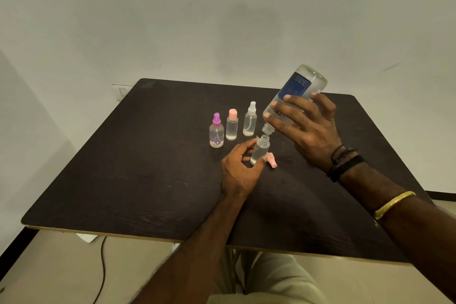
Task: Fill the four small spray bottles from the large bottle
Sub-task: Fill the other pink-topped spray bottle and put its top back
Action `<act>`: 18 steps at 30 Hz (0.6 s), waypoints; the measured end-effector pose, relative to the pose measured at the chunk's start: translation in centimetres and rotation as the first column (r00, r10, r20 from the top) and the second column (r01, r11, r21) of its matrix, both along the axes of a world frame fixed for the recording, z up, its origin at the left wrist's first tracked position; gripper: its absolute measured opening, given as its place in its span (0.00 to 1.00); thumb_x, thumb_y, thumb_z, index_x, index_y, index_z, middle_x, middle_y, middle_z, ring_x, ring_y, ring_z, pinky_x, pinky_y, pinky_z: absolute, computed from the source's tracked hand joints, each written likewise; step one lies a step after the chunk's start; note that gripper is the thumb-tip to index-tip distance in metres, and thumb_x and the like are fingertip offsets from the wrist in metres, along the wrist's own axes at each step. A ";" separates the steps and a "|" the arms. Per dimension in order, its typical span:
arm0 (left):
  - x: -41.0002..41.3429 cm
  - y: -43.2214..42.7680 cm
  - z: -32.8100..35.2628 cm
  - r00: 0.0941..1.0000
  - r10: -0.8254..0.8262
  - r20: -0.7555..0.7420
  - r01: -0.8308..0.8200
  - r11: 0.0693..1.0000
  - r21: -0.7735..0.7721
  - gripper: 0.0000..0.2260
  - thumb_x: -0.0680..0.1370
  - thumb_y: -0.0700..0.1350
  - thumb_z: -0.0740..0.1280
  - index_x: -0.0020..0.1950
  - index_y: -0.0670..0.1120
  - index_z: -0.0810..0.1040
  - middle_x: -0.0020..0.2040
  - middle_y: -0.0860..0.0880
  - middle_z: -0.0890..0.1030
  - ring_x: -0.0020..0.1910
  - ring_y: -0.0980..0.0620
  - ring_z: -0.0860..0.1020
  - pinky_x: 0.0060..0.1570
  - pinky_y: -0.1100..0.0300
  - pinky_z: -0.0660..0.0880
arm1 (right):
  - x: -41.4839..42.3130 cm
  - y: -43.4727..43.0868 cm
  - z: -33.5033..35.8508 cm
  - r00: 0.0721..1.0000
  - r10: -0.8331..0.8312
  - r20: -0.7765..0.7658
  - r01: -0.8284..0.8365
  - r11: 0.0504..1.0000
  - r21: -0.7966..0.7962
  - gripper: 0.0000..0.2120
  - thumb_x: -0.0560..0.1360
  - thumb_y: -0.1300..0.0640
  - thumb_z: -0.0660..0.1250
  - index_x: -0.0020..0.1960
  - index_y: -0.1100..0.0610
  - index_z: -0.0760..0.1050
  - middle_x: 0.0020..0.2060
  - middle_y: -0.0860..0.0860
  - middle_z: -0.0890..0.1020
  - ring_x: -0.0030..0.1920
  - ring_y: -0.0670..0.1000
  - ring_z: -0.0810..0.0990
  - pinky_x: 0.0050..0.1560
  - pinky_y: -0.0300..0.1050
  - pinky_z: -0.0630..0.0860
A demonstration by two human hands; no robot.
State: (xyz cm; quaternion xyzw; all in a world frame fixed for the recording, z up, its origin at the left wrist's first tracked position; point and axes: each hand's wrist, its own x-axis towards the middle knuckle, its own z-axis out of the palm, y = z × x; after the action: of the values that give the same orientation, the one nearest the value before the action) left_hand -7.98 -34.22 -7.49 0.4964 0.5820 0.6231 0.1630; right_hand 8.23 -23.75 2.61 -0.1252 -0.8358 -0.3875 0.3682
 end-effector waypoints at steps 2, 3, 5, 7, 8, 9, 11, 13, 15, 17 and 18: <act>0.0 0.0 0.0 1.000 0.003 0.003 -0.003 1.000 0.005 0.22 0.73 0.43 0.77 0.67 0.45 0.80 0.59 0.52 0.83 0.55 0.60 0.82 0.53 0.65 0.80 | 0.0 0.0 -0.1 1.000 -0.005 0.003 0.005 1.000 0.001 0.16 0.83 0.60 0.65 0.69 0.52 0.78 0.66 0.54 0.80 0.70 0.57 0.73 0.69 0.63 0.64; 0.0 0.0 0.0 1.000 0.005 0.004 -0.005 1.000 0.007 0.22 0.73 0.42 0.77 0.67 0.45 0.80 0.59 0.52 0.83 0.55 0.60 0.82 0.53 0.65 0.80 | 0.0 0.1 -0.2 1.000 -0.008 0.006 0.008 1.000 -0.003 0.16 0.83 0.60 0.64 0.69 0.52 0.78 0.66 0.54 0.80 0.70 0.57 0.73 0.70 0.62 0.64; 0.0 0.0 -0.1 1.000 0.006 0.003 -0.006 1.000 0.002 0.23 0.73 0.42 0.77 0.67 0.45 0.79 0.60 0.52 0.83 0.56 0.59 0.82 0.54 0.64 0.80 | 0.0 0.2 -0.3 1.000 -0.016 0.011 0.016 1.000 -0.021 0.16 0.84 0.61 0.62 0.69 0.52 0.78 0.67 0.54 0.80 0.70 0.57 0.72 0.70 0.62 0.63; 0.0 0.0 -0.1 1.000 0.003 0.001 -0.003 1.000 -0.003 0.23 0.73 0.43 0.77 0.67 0.45 0.79 0.60 0.52 0.83 0.56 0.59 0.82 0.54 0.62 0.81 | 0.1 0.3 -0.5 1.000 -0.020 0.008 0.020 0.999 -0.050 0.16 0.84 0.61 0.62 0.69 0.51 0.78 0.67 0.53 0.79 0.70 0.57 0.73 0.70 0.62 0.63; 0.0 0.1 -0.1 1.000 0.001 0.001 -0.001 1.000 -0.004 0.23 0.73 0.43 0.77 0.68 0.46 0.79 0.60 0.52 0.83 0.56 0.58 0.82 0.54 0.61 0.81 | 0.2 0.3 -0.6 1.000 -0.025 0.008 0.026 0.997 -0.068 0.17 0.84 0.61 0.62 0.69 0.51 0.78 0.67 0.53 0.79 0.70 0.57 0.73 0.70 0.62 0.64; 0.0 0.1 -0.1 1.000 -0.002 0.000 0.002 1.000 -0.005 0.23 0.73 0.43 0.77 0.68 0.46 0.79 0.60 0.52 0.83 0.56 0.58 0.82 0.54 0.61 0.81 | 0.2 0.3 -0.8 0.999 -0.035 0.012 0.036 0.995 -0.089 0.17 0.84 0.61 0.62 0.70 0.51 0.77 0.68 0.53 0.79 0.70 0.57 0.73 0.70 0.62 0.64; 0.0 0.0 0.0 1.000 -0.001 0.001 0.001 1.000 -0.002 0.23 0.73 0.43 0.77 0.68 0.47 0.79 0.60 0.54 0.83 0.56 0.60 0.81 0.53 0.63 0.80 | 0.3 0.4 -1.2 0.998 -0.062 0.024 0.065 0.989 -0.135 0.19 0.82 0.62 0.64 0.71 0.51 0.76 0.69 0.53 0.77 0.70 0.58 0.74 0.70 0.61 0.64; 0.1 0.0 0.0 1.000 0.003 0.005 -0.003 1.000 0.007 0.23 0.73 0.43 0.77 0.67 0.47 0.79 0.59 0.56 0.82 0.55 0.61 0.81 0.53 0.66 0.79 | 0.4 0.5 -1.5 0.996 -0.087 0.033 0.092 0.976 -0.196 0.20 0.81 0.62 0.66 0.71 0.51 0.75 0.69 0.53 0.77 0.69 0.58 0.74 0.69 0.60 0.64; 0.1 -0.1 0.0 1.000 0.003 0.009 -0.003 1.000 0.019 0.23 0.73 0.43 0.77 0.67 0.46 0.80 0.59 0.56 0.83 0.55 0.61 0.82 0.52 0.66 0.79 | 0.5 0.5 -1.6 0.994 -0.098 0.044 0.106 0.959 -0.262 0.20 0.80 0.60 0.64 0.72 0.53 0.75 0.69 0.54 0.77 0.68 0.59 0.75 0.65 0.59 0.67; 0.1 0.0 0.0 1.000 0.005 0.013 -0.006 1.000 0.022 0.23 0.73 0.43 0.77 0.67 0.46 0.79 0.59 0.55 0.83 0.55 0.61 0.82 0.52 0.65 0.80 | 0.7 0.5 -1.6 0.993 -0.103 0.048 0.113 0.939 -0.325 0.20 0.81 0.56 0.63 0.72 0.54 0.74 0.68 0.55 0.78 0.66 0.60 0.75 0.62 0.59 0.69; 0.2 0.0 0.0 1.000 0.007 0.015 -0.007 1.000 0.026 0.23 0.73 0.43 0.77 0.67 0.46 0.79 0.59 0.54 0.83 0.55 0.60 0.82 0.52 0.64 0.80 | 0.8 0.5 -1.7 0.993 -0.106 0.044 0.114 0.927 -0.356 0.21 0.80 0.55 0.63 0.72 0.55 0.74 0.67 0.55 0.78 0.66 0.60 0.75 0.61 0.59 0.70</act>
State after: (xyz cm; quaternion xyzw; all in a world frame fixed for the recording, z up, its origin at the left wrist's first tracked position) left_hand -7.83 -34.24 -7.51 0.4917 0.5743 0.6350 0.1588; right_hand 9.00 -23.25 0.89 -0.2321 -0.8884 -0.2504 0.3068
